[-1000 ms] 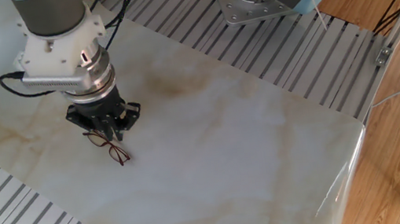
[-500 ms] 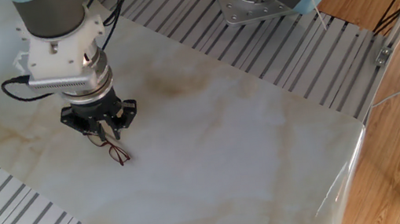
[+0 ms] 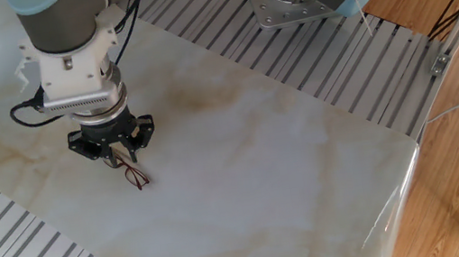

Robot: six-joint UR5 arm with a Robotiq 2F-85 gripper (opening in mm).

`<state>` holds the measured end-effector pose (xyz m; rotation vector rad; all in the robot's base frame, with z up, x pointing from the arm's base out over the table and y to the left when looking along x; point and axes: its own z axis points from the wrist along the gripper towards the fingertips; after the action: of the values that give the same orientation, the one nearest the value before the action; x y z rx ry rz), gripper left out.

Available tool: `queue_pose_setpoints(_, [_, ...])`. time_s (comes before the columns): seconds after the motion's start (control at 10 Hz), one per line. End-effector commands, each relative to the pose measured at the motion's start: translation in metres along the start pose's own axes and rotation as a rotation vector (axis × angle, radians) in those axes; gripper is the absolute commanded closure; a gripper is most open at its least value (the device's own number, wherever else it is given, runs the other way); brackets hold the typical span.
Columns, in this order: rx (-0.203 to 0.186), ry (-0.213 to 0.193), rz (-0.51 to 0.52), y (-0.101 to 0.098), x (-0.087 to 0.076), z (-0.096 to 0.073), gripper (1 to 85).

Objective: Unfold the leg of the glasses (with one hand)

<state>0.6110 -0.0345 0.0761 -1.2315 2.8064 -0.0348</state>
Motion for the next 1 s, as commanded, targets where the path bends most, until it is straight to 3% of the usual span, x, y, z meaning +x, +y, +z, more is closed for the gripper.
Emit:
queue_pose_setpoints(0.0, [0.013, -0.013, -0.057, -0.009, 0.014, 0.017, 52.0])
queue_pose_setpoints(0.3, [-0.006, -0.027, -0.063, -0.005, 0.012, 0.021, 52.3])
queue_pose_setpoints(0.4, [0.003, -0.022, -0.084, -0.007, 0.013, 0.021, 53.0])
queue_pose_setpoints(0.6, [0.071, 0.009, -0.187, -0.026, 0.020, 0.023, 54.3])
queue_pose_setpoints(0.7, [0.084, 0.019, -0.199, -0.030, 0.022, 0.025, 56.0])
queue_pose_setpoints(0.9, [0.070, 0.015, -0.189, -0.027, 0.021, 0.026, 56.0])
